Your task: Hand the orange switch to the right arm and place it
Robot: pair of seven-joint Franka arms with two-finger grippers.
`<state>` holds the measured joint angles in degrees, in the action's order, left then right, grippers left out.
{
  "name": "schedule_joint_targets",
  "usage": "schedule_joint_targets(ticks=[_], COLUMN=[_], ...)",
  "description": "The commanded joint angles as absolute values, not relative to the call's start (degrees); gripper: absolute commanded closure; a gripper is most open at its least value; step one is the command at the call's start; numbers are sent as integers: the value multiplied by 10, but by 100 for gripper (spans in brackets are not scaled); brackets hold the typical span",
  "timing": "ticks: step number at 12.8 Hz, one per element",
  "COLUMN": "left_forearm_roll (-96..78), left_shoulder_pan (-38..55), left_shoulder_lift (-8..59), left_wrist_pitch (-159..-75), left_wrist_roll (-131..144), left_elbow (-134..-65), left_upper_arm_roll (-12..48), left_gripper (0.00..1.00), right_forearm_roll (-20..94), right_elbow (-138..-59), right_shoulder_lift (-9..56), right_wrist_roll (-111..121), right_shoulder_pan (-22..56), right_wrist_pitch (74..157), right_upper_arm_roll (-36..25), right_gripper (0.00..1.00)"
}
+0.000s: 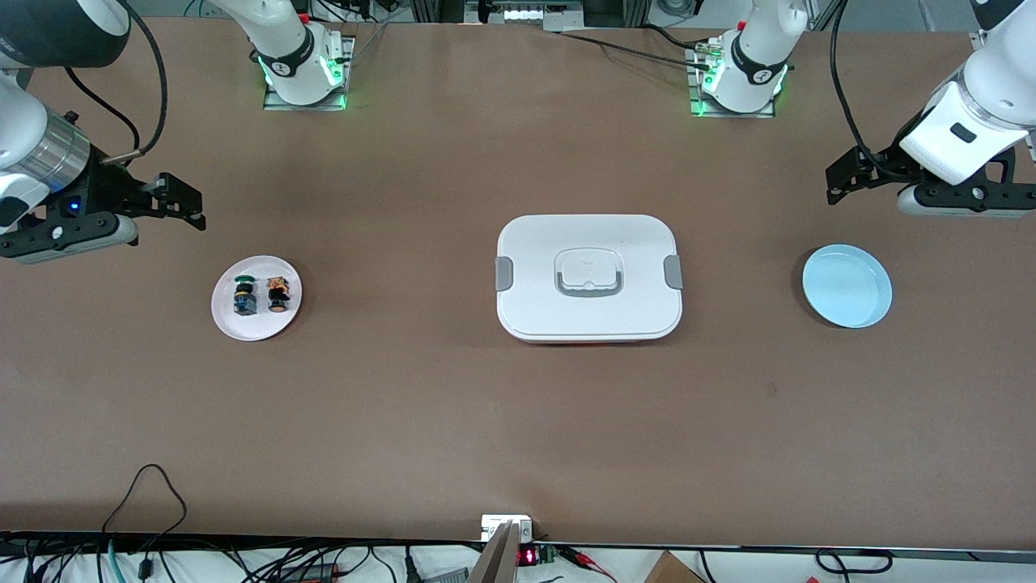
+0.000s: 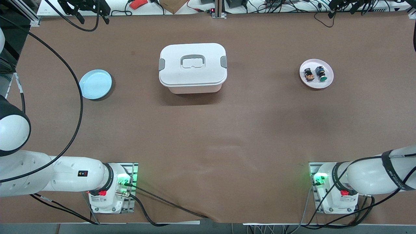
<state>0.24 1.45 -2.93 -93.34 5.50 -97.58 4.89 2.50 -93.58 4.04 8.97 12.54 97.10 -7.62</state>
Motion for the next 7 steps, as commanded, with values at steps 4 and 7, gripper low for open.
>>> schedule_joint_targets(ticks=[4,7], left_forearm_roll=[1,1], left_shoulder_pan=[15,16], left_shoulder_lift=[-29,-30], left_wrist_pitch=[-918,-913], left_wrist_roll=[48,48], left_elbow=[-965,-964], left_upper_arm_roll=[51,53], left_gripper=[0,0], right_forearm_roll=[22,25], right_elbow=[-907,-904], right_shoulder_lift=[48,50], right_wrist_roll=[83,83], right_shoulder_pan=[126,121], right_wrist_pitch=[951,951], right_upper_arm_roll=[-71,-76], right_gripper=[0,0])
